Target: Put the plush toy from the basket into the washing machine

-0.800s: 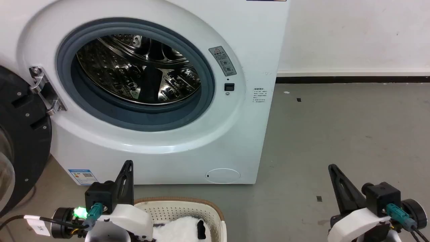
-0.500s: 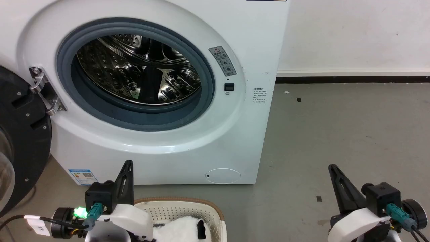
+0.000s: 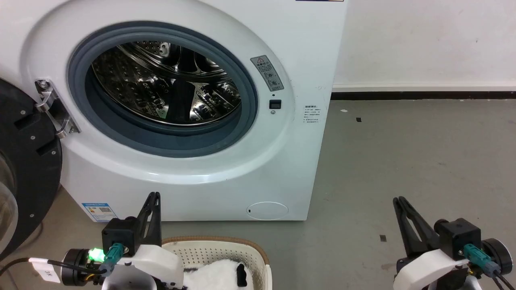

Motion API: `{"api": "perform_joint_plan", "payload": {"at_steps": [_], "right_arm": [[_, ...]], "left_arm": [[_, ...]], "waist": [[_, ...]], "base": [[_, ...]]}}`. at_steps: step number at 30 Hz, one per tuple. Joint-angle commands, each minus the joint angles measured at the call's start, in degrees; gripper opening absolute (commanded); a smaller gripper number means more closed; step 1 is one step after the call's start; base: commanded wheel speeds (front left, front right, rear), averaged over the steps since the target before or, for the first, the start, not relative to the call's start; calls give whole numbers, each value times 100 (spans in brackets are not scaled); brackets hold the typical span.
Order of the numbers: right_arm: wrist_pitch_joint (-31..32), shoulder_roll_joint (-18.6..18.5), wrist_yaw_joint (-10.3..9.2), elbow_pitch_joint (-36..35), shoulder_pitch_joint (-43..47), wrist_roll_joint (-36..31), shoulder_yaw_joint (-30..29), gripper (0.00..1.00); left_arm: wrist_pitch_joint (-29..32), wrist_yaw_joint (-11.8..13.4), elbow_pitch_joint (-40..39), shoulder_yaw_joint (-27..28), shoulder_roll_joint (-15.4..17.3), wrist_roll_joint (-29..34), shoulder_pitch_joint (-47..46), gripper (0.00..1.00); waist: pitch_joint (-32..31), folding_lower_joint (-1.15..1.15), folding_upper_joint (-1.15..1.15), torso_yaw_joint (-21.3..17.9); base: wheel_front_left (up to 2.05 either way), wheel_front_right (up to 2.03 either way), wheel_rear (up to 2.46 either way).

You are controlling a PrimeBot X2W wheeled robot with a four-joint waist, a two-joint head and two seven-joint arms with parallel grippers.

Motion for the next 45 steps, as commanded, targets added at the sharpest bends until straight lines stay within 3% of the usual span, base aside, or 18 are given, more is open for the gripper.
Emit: {"api": "perform_joint_plan", "payload": {"at_steps": [1,13,22,35,45], "right_arm": [[-1,0,0,0,0,1,0,100],[-137,0,0,-115,5,216,-57,100],[-245,0,1,-217,-85,354,-108,100],[-399,-1,1,-459,-437,490,-183,100],[-519,-1,1,-713,-684,566,-310,100]], "left_arm": [[-1,1,1,1,0,0,0,100],[-138,107,107,-75,0,-59,-70,100],[-246,1,671,-184,8,-121,-398,100],[-299,-157,1845,-310,35,-275,-1228,100],[-68,-90,2551,-485,106,-299,-1794,100]], "waist": [[0,0,0,0],[56,0,0,6],[307,0,0,-1],[1176,0,0,-54],[1949,0,0,-66]], "base": [[0,0,0],[0,0,0],[0,0,0],[0,0,0],[0,0,0]]}}
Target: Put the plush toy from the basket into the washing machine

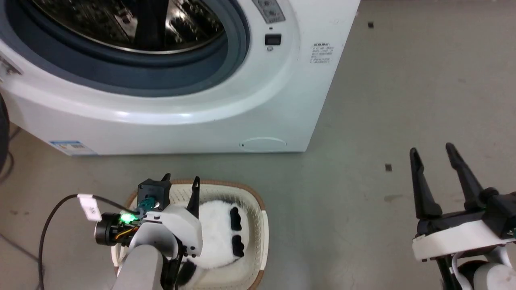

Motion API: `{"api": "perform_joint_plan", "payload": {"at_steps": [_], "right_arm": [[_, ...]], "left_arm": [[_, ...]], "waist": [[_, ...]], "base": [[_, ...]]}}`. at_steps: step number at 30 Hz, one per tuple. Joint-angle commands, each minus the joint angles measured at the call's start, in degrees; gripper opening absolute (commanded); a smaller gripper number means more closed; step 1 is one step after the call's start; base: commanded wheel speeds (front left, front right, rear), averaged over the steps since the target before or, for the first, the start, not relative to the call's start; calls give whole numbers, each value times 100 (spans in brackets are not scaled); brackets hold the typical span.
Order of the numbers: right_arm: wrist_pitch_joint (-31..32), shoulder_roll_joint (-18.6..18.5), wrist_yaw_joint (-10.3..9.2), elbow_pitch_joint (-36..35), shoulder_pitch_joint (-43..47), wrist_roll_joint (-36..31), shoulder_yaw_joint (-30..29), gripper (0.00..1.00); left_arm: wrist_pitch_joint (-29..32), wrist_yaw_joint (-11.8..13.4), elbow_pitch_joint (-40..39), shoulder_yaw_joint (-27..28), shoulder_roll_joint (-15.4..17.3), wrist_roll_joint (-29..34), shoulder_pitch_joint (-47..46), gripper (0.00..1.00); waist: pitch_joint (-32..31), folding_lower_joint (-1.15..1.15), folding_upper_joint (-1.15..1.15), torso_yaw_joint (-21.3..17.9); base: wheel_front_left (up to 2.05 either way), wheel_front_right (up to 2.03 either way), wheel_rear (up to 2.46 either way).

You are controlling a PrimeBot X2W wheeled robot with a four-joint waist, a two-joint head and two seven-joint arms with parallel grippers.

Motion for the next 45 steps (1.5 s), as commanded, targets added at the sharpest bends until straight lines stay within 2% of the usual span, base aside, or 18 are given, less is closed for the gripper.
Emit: {"api": "perform_joint_plan", "payload": {"at_steps": [1,15,45], "right_arm": [[-66,-1,1,-91,-147,64,-29,100],[-232,-1,2,-528,-373,161,-72,100],[-578,-2,2,-1215,-802,488,-314,100]], "left_arm": [[45,22,162,-39,36,-21,-187,100],[554,-131,996,-228,79,-223,-866,100],[804,-43,2704,-785,169,-513,-2188,100]], "waist": [[226,-1,0,0],[1127,-1,0,-1],[2738,-1,0,1]], "base": [[0,0,0],[0,0,0],[0,0,0]]}}
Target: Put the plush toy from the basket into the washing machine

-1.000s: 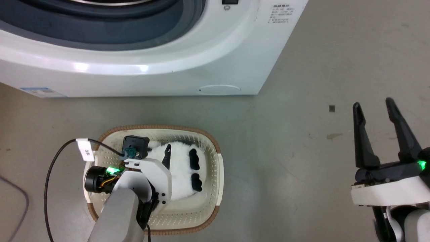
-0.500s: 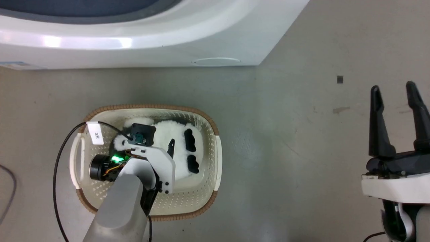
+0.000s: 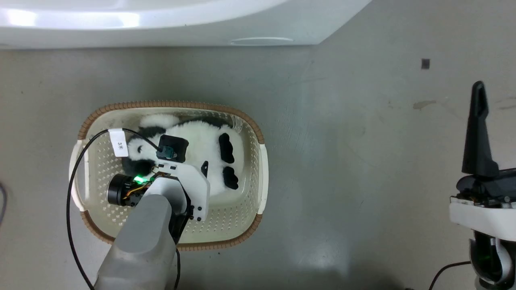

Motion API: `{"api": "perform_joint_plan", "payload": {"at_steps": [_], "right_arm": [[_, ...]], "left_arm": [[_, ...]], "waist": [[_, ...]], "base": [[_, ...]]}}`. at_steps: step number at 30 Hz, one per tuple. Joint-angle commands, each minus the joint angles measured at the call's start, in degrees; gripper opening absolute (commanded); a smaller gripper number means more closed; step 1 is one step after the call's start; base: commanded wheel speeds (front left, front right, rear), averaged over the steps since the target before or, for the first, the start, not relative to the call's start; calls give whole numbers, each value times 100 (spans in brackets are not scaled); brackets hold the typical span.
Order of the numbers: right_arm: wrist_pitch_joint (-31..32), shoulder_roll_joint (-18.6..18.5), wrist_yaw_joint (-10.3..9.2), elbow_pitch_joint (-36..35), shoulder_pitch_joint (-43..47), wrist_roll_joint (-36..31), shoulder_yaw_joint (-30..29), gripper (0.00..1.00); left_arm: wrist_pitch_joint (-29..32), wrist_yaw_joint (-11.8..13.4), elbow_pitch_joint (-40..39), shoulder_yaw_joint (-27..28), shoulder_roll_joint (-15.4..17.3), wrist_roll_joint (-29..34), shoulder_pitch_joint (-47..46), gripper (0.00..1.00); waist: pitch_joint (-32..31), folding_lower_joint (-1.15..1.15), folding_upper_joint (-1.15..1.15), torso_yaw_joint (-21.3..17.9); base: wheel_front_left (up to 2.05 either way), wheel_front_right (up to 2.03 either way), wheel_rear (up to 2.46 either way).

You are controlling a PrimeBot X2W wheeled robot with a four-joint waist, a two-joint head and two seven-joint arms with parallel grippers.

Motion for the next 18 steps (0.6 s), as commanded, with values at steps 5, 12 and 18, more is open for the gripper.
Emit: {"api": "perform_joint_plan", "payload": {"at_steps": [5,12,18], "right_arm": [[-112,-2,3,-162,-211,123,-53,100],[-195,-2,3,-305,-308,196,-98,100],[-267,-2,3,-420,-374,316,-190,100]], "left_arm": [[51,-26,375,-83,53,-143,-391,100],[89,-56,786,-220,38,-257,-712,100],[125,-105,1139,-339,83,-358,-991,100]], "waist": [[331,0,0,22],[657,0,0,36],[966,0,0,27]], "base": [[0,0,0],[0,0,0],[0,0,0]]}}
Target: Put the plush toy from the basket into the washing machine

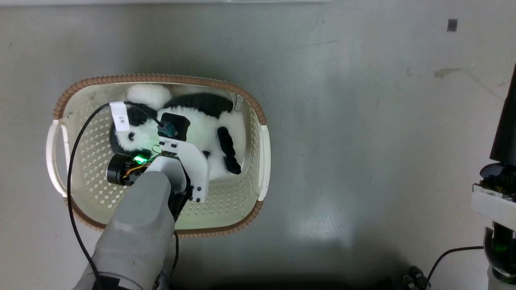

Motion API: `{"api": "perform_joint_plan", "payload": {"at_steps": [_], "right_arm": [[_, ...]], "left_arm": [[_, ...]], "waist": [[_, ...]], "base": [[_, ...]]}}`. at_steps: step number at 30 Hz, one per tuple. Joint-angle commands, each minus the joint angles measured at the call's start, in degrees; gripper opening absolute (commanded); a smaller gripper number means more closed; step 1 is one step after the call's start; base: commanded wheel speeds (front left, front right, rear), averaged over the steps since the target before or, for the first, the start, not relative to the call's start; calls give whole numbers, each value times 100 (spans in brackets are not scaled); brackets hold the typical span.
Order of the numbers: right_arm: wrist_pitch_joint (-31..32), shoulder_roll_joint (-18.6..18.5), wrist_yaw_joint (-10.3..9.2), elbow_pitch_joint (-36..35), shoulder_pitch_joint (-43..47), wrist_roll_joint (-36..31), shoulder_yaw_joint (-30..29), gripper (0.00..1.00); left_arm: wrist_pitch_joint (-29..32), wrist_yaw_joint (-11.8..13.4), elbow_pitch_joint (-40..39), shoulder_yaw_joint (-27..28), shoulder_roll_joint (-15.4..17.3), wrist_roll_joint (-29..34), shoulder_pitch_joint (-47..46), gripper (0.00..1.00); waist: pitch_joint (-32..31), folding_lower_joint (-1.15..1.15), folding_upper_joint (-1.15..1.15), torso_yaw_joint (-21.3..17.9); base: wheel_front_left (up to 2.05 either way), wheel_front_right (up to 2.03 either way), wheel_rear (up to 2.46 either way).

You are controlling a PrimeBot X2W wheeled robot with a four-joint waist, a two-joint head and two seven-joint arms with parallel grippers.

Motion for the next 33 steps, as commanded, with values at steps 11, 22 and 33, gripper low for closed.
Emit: {"api": "perform_joint_plan", "payload": {"at_steps": [11,22,33], "right_arm": [[-170,-2,3,-290,-323,207,-149,100],[-272,-3,3,-376,-496,354,-198,100],[-272,-3,3,-37,-553,435,-110,100]], "left_arm": [[-93,-66,788,-325,169,-150,-662,0],[-203,-189,1294,-527,259,-339,-998,0],[-438,-252,1294,-614,279,-415,-833,0]], "waist": [[595,0,0,-21],[848,0,0,-76],[311,0,0,-143]], "base": [[0,0,0],[0,0,0],[0,0,0]]}}
